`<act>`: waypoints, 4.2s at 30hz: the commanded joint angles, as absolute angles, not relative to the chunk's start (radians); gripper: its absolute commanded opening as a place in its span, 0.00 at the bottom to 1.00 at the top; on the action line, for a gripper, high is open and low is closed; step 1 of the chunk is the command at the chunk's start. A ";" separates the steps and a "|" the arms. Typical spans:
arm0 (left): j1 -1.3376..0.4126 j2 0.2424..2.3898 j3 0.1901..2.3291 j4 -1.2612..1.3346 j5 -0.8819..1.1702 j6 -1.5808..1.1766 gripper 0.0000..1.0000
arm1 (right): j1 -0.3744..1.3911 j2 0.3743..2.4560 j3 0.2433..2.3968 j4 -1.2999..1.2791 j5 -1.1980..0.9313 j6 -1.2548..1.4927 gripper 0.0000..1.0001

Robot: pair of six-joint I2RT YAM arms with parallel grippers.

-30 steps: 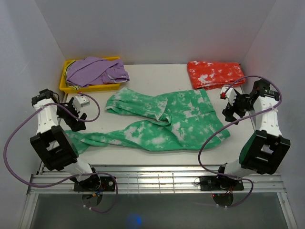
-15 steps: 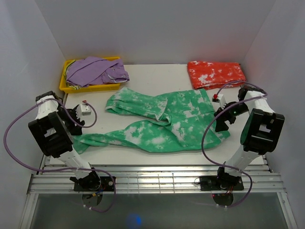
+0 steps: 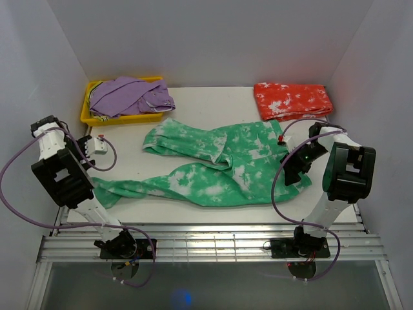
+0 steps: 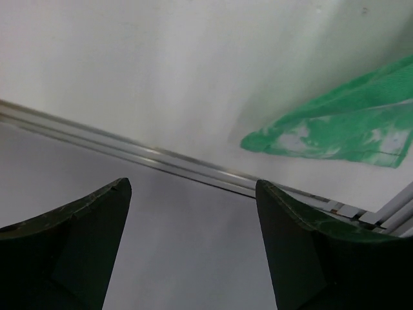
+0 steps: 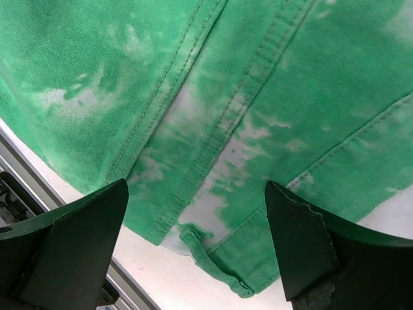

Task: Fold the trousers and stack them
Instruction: Flatten the trousers out

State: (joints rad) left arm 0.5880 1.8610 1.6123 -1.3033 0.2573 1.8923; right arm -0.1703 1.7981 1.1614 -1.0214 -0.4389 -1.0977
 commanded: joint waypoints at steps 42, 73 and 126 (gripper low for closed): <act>1.085 1.496 1.265 -1.371 0.742 1.936 0.93 | -0.250 1.665 0.999 -0.965 -0.103 -1.089 0.73; -0.830 2.055 1.744 -0.224 -0.124 -0.060 0.90 | -0.308 1.681 1.146 -0.554 -0.491 -0.456 0.91; 0.238 1.453 1.447 -0.321 -0.117 0.198 0.00 | -0.357 1.727 0.991 -0.411 -0.052 -0.658 0.63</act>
